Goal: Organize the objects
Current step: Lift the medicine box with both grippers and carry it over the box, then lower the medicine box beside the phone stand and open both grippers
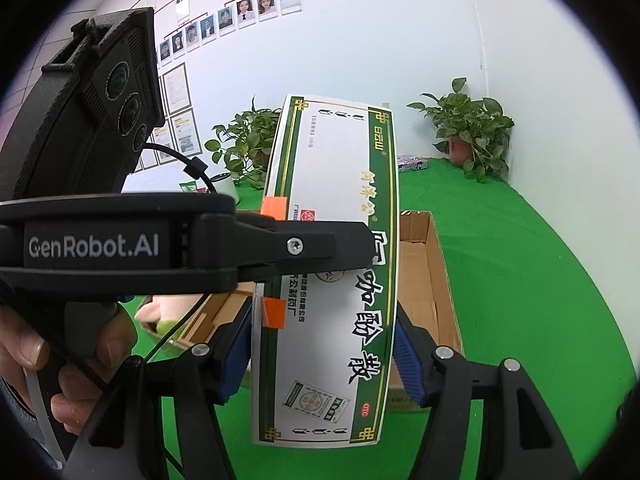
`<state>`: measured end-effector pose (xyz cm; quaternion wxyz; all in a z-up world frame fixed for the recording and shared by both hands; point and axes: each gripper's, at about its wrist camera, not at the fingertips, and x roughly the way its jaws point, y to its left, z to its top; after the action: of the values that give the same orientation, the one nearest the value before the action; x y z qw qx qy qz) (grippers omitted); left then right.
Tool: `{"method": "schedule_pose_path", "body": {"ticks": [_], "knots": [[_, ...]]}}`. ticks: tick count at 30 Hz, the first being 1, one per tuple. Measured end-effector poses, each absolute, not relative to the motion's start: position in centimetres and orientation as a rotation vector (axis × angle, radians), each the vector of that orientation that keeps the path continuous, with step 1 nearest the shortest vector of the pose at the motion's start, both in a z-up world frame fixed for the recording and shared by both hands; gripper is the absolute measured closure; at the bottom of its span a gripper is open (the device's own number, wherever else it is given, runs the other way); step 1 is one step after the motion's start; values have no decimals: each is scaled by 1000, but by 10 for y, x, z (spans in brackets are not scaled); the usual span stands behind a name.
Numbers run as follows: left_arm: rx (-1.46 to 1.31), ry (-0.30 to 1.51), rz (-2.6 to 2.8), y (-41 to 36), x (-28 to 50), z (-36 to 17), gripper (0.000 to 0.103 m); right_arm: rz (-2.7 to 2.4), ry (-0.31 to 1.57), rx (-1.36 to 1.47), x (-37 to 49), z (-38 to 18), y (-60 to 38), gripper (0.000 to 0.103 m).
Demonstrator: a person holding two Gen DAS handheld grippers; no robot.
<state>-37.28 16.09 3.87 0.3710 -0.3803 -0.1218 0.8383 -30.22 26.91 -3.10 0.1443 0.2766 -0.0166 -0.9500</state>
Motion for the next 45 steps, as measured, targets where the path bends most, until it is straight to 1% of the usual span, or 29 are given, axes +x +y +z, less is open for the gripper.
{"method": "schedule_pose_path", "body": {"ticks": [4, 7, 14, 20, 26, 27, 29, 31, 32, 36, 40, 43, 44, 45], "knots": [[-1019, -324, 2143, 161, -401, 30, 61, -2712, -51, 841, -325, -34, 274, 42], [-1083, -344, 2134, 159, -424, 14, 61, -2665, -66, 916, -347, -44, 279, 42], [-1304, -375, 2091, 169, -483, -42, 61, -2548, -170, 1113, -386, -75, 287, 42], [-1464, -408, 2035, 173, -518, -94, 61, -2400, -277, 1317, -413, -111, 295, 42], [-1529, -459, 1983, 171, -537, -121, 60, -2356, -267, 1408, -429, -131, 298, 42], [-1537, -461, 1978, 171, -540, -123, 60, -2353, -262, 1418, -430, -133, 298, 42], [-1580, -444, 1984, 171, -544, -130, 54, -2336, -260, 1442, -430, -136, 297, 41], [-1635, -451, 1991, 169, -550, -138, 51, -2323, -246, 1478, -429, -144, 294, 42], [-1658, -466, 1991, 167, -552, -142, 51, -2327, -231, 1490, -428, -147, 292, 42], [-1660, -425, 2057, 162, -550, -136, 52, -2370, -200, 1522, -423, -153, 291, 42], [-1607, -392, 2122, 150, -541, -116, 52, -2401, -171, 1530, -417, -151, 290, 42], [-1545, -376, 2186, 135, -527, -98, 52, -2415, -140, 1557, -415, -150, 286, 42], [-1527, -364, 2209, 129, -522, -92, 52, -2420, -130, 1572, -428, -154, 292, 42], [-1508, -351, 2235, 121, -497, -89, 52, -2428, -115, 1586, -431, -154, 292, 42]]}}
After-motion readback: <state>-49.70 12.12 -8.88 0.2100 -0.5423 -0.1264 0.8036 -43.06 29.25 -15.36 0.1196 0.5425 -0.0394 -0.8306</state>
